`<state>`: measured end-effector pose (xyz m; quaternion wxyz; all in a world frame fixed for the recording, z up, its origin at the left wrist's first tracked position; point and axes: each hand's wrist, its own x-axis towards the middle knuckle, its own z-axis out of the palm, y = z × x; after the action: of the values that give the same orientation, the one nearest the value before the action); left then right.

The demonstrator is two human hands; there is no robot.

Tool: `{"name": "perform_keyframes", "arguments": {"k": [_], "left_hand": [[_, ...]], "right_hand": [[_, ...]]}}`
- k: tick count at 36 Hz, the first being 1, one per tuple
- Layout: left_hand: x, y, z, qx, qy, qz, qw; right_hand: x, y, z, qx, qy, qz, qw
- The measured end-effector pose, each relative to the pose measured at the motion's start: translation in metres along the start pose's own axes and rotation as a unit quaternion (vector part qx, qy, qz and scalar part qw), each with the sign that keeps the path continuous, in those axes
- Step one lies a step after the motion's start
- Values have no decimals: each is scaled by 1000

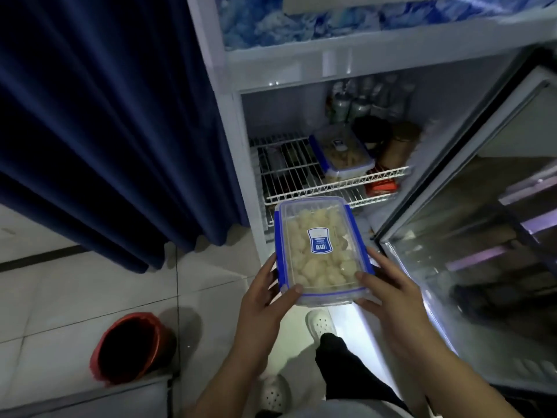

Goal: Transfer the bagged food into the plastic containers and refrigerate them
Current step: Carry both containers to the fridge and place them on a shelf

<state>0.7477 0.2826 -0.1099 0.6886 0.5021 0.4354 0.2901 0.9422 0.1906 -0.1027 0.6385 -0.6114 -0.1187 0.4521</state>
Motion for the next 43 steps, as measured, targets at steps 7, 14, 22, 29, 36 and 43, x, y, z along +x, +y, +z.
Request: {"name": "perform_keyframes", "arguments": {"k": [7,14,22,29,36,43], "left_hand": [[70,18,30,44,32,-18,998],[131,22,63,256,92,40,961],[186,6,102,660,52,69,746],[220,7,110,677,60,41,732],[255,7,102,677,48,18,734],[287,16,106,705,60,-21,706]], "right_hand": [[105,-28,1,-7,-50,79,996],[192,-43,10,-14,-60,108,992],[245,-44,26,-9,-67,138,988],[272,-44,32,-13,-75,146,986],[286,-39,31,-170,-99,34,980],[321,-56,-5,-635,-142,-105,752]]}}
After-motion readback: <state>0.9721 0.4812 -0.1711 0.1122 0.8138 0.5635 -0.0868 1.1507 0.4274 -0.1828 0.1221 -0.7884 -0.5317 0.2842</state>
